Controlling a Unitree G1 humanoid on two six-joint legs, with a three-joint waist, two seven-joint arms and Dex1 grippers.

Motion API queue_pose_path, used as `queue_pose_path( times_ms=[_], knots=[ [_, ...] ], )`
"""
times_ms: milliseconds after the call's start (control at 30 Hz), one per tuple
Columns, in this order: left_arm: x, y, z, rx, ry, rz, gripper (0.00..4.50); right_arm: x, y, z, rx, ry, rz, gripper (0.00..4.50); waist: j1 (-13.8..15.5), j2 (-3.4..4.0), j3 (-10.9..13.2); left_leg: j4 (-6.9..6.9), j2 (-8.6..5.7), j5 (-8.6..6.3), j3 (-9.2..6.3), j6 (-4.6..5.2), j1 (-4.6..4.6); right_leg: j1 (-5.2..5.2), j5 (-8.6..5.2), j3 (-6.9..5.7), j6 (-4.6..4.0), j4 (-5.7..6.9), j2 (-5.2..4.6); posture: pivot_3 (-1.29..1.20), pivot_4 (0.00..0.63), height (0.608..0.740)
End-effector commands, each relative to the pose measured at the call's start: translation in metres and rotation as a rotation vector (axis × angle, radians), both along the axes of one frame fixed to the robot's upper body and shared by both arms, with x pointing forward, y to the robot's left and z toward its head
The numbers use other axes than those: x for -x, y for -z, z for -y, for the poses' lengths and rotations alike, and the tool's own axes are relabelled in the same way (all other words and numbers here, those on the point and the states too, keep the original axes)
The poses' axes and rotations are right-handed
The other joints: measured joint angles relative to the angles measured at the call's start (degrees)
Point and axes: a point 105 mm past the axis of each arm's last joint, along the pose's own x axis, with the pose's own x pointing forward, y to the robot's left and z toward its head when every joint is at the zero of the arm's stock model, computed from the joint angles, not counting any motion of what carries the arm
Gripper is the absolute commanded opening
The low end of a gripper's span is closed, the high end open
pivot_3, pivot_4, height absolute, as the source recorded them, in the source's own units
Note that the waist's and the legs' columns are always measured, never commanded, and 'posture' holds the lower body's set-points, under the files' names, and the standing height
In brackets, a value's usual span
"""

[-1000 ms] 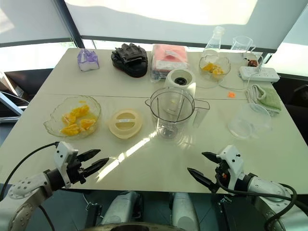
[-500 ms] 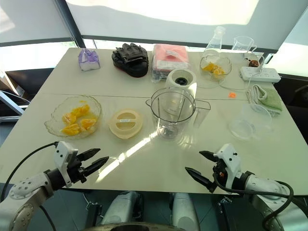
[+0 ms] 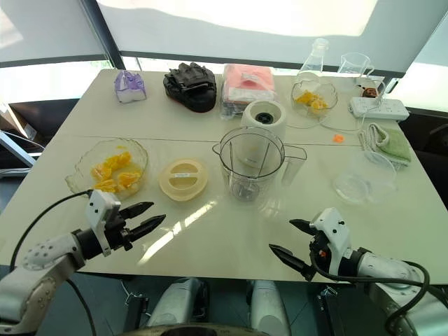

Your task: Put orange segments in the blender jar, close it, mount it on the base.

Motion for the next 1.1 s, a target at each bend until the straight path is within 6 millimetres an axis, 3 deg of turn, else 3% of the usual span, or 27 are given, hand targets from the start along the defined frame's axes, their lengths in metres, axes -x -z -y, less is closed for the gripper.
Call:
queue_pose_path(
  times_ms=[33, 133, 233, 433, 567, 700, 900, 1100],
  knots=[
    [-0.019, -0.047, -0.027, -0.051, 0.002, 0.087, 2.73, 0.002, -0.047, -0.009, -0.04, -0.088, 0.074, 4.44, 0.0, -0.07, 0.1, 0.02, 0.0, 0.0, 0.0, 0.0, -0.01, 0.01, 0.0, 0.0, 0.0, 0.03, 0.01, 0.0, 0.15, 0.74],
    [-0.037, -0.068, -0.059, -0.158, -0.037, 0.114, 2.73, 0.006, -0.073, -0.015, -0.051, -0.154, 0.089, 4.44, -0.2, -0.08, 0.1, 0.02, 0.02, 0.01, -0.01, 0.01, 0.03, 0.01, 0.0, -0.04, 0.0, 0.03, 0.07, 0.0, 0.15, 0.74],
    [-0.052, -0.073, -0.084, -0.283, -0.061, 0.133, 2.73, 0.006, -0.085, -0.021, -0.047, -0.192, 0.099, 4.44, -0.1, -0.08, 0.1, -0.13, 0.02, -0.03, 0.07, 0.06, 0.02, -0.05, 0.0, -0.04, 0.0, -0.02, 0.07, 0.0, 0.15, 0.74],
    [-0.078, -0.052, -0.117, -0.56, 0.081, 0.112, 2.73, 0.005, -0.092, -0.04, -0.096, -0.234, 0.104, 4.44, 0.2, -0.23, 0.1, -0.15, 0.0, -0.06, 0.17, 0.1, -0.19, -0.21, -0.01, -0.08, 0.01, -0.13, -0.01, 0.0, 0.15, 0.74],
    [-0.107, -0.051, -0.12, -0.614, 0.122, 0.139, 2.73, 0.004, -0.072, -0.054, -0.125, -0.214, 0.06, 4.44, 0.3, -0.55, 0.1, 0.06, -0.01, -0.05, 0.05, 0.11, -0.52, -0.27, 0.05, -0.4, -0.06, -0.19, -0.2, 0.0, 0.15, 0.74],
    [-0.122, -0.039, -0.113, -0.653, 0.193, 0.095, 2.73, 0.004, -0.063, -0.061, -0.147, -0.184, 0.051, 4.44, 0.1, -0.61, 0.0, 0.13, -0.16, -0.08, 0.1, 0.19, -0.73, -0.36, 0.09, -0.59, -0.03, -0.17, -0.4, 0.0, 0.15, 0.74],
    [-0.122, -0.017, -0.104, -0.681, 0.309, -0.062, 2.73, 0.006, -0.057, -0.066, -0.157, -0.152, 0.049, 4.44, -0.1, -0.77, 0.1, 0.18, -0.2, -0.15, 0.26, 0.32, -0.76, -0.36, 0.29, -0.7, 0.34, -0.16, -0.36, 0.0, 0.15, 0.74],
    [-0.125, -0.01, -0.095, -0.762, 0.387, -0.116, 2.73, 0.008, -0.054, -0.069, -0.162, -0.134, 0.051, 4.44, 0.2, -0.85, 0.1, 0.23, -0.08, -0.14, 0.13, 0.32, -0.75, -0.34, 0.3, -0.8, 0.37, -0.04, -0.28, 0.0, 0.15, 0.74]
  ],
)
